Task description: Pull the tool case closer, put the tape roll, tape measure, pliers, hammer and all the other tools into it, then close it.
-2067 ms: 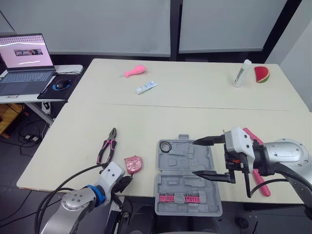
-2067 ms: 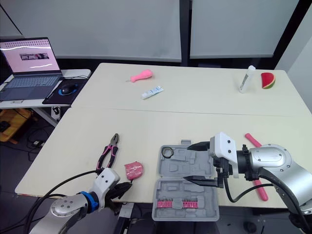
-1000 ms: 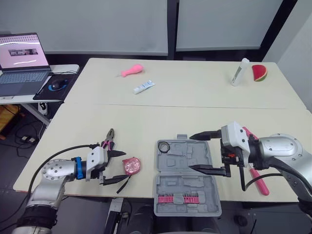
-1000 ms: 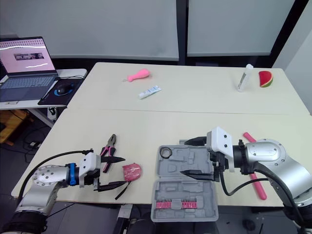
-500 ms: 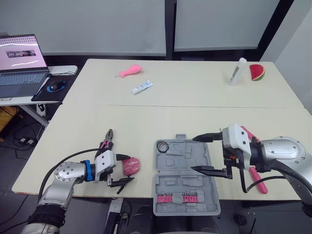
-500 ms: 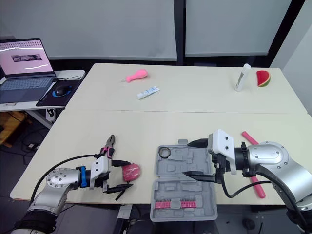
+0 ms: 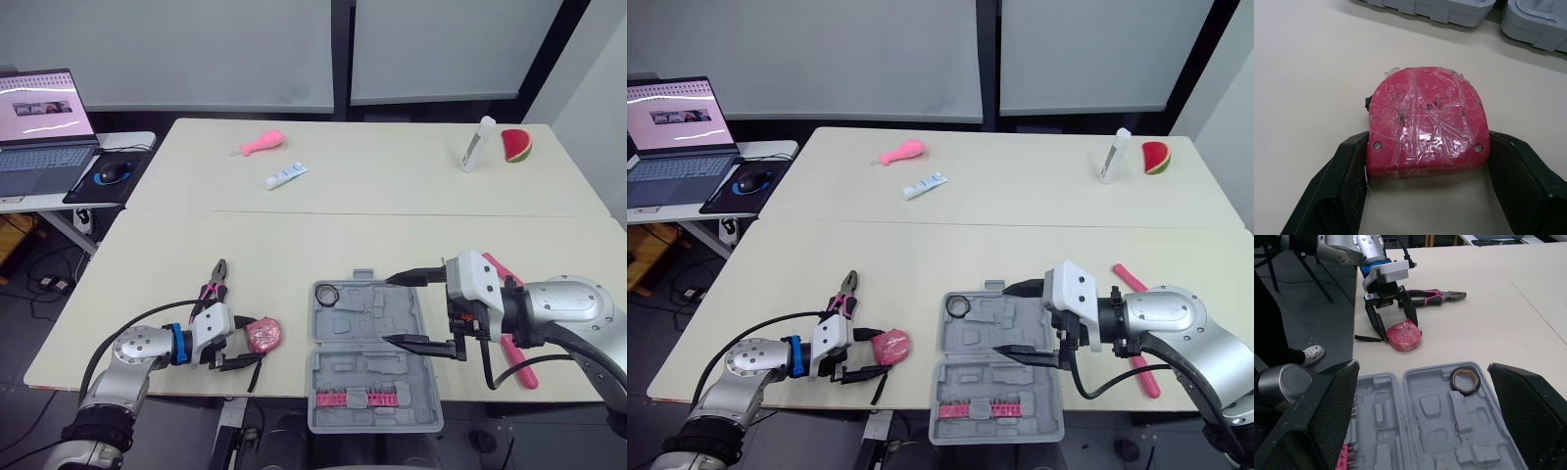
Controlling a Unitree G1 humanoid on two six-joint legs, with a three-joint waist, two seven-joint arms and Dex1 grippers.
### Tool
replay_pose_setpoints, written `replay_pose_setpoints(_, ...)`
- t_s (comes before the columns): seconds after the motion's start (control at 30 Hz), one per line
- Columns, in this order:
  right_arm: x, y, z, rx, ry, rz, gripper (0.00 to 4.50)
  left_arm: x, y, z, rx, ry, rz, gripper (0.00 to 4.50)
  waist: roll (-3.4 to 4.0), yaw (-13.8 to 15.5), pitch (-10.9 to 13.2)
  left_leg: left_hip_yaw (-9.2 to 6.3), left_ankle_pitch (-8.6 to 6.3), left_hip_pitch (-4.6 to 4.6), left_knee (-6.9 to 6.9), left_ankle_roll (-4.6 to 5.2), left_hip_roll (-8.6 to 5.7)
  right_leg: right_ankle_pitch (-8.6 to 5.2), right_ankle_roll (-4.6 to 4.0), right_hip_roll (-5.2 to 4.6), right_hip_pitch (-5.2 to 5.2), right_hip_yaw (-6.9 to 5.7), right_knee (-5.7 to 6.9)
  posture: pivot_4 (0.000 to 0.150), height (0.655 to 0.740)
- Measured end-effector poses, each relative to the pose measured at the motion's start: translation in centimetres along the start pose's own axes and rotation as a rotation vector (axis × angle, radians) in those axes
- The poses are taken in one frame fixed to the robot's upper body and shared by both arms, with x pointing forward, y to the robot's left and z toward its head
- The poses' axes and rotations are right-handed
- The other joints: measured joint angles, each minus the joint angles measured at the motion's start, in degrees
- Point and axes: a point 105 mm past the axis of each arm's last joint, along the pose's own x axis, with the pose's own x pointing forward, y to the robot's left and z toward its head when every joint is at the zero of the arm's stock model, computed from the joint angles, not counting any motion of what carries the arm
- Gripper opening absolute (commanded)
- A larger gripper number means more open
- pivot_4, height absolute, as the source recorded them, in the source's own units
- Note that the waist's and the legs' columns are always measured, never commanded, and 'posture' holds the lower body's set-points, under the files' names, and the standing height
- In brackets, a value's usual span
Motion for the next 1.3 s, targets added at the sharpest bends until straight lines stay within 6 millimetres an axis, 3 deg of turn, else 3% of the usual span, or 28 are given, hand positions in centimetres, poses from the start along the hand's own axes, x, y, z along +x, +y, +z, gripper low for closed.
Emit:
replay_pose_setpoints(0.2,-0.1,-0.5,-0.5,0.034,0.008,-0.023,4.5,0.7,0.0,2.7,0.059,-0.075,-0.021,3.13,0.0,0.01,0.0,-0.01,0.0,-0.01,0.02,0.0,0.01,0.0,0.0,0.0,0.01,0.0,0.01,0.15,0.74)
replay_pose_setpoints(0.43,-2.8,-2.8,-1.7,0.406,0.028,-0.132,4.5,-0.2,-0.1,9.8,0.309,-0.211,-0.088,3.13,0.0,0.06,0.0,0.0,0.0,-0.02,0.04,0.0,0.01,0.01,-0.02,-0.03,0.06,0.08,-0.02,0.15,0.74)
replay_pose_setpoints(0.53,-3.4,-3.5,-0.8,0.663,-0.05,-0.12,4.5,1.6,-0.3,13.9,0.419,-0.339,-0.086,3.13,-0.01,0.15,0.01,0.0,0.01,-0.02,0.06,0.0,0.02,0.01,-0.03,-0.03,0.14,0.06,-0.02,0.15,0.74)
replay_pose_setpoints(0.63,-2.6,-2.9,-0.5,0.823,-0.078,-0.069,4.5,3.8,-1.5,16.6,0.498,-0.436,-0.12,3.13,-0.03,0.12,0.01,0.07,0.01,-0.05,0.08,-0.01,0.02,0.01,-0.02,-0.03,0.18,0.01,-0.08,0.15,0.74)
replay_pose_setpoints(0.87,0.0,-1.5,-1.3,1.0,-0.016,-0.055,4.5,6.4,-2.6,16.6,0.56,-0.471,-0.129,3.13,-0.05,-0.14,0.02,0.28,0.0,-0.05,0.11,0.05,0.07,0.01,-0.01,-0.03,0.12,0.03,-0.02,0.15,0.74)
replay_pose_setpoints(1.27,2.5,-1.2,-1.0,1.085,-0.002,-0.077,4.5,7.4,-3.4,16.1,0.599,-0.494,-0.154,3.13,-0.05,-0.21,0.02,0.21,0.0,-0.04,0.12,0.06,0.06,0.01,0.0,0.01,0.11,0.03,0.01,0.15,0.74)
replay_pose_setpoints(1.3,2.7,-1.1,-1.1,1.087,0.0,-0.073,4.32,7.4,-3.5,16.0,0.604,-0.493,-0.154,3.13,-0.05,-0.21,0.02,0.2,0.01,-0.04,0.12,0.06,0.06,0.01,0.0,0.01,0.11,0.03,0.01,0.15,0.74)
